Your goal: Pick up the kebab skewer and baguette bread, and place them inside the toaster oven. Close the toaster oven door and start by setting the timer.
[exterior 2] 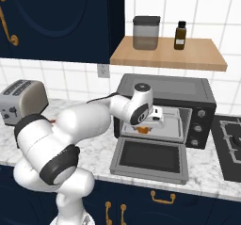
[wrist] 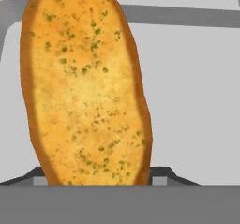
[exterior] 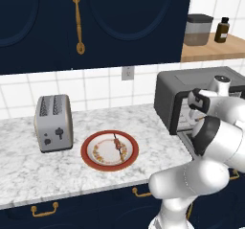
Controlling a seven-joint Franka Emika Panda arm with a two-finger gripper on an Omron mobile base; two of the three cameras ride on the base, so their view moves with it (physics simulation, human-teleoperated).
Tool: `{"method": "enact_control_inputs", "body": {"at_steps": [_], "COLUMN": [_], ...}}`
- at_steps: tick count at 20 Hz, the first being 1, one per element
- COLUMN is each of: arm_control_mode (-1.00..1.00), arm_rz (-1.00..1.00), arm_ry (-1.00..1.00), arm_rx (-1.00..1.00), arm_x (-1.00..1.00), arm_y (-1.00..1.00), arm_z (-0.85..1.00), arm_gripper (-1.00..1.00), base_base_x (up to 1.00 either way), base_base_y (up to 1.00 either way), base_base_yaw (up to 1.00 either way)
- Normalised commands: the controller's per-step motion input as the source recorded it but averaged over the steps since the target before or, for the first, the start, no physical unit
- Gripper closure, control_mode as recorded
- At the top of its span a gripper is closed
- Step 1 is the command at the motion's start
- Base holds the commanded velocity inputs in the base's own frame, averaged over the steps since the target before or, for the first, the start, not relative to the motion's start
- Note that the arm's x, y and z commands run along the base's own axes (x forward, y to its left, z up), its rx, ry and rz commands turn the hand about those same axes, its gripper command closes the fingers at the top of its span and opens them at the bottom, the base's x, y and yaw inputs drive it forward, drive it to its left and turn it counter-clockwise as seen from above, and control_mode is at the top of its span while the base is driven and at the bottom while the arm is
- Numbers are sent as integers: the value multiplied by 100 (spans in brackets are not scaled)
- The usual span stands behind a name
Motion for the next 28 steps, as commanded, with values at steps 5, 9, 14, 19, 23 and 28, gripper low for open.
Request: {"method": "enact_control_inputs", "body": {"at_steps": [5,9,14,19,23,28], "arm_control_mode": [-100,-100,-100,-100,-100,-100], "arm_rz": [0,0,0,0,-12,-26], "arm_ry": [-5,-6,-6,-11,-3,0], "arm_rx": [0,0,0,0,0,0], "arm_x": [-4,-33,-34,-55,-100,-75], "arm_y": [-7,2,21,30,89,100], "arm_z": [-2,1,15,42,3,0], "arm_gripper": [-100,-100,-100,-100,-100,-100], "base_base_x": [0,0,0,0,0,0], "base_base_y": [0,0,0,0,0,0], "base_base_yaw": [0,0,0,0,0,0]}}
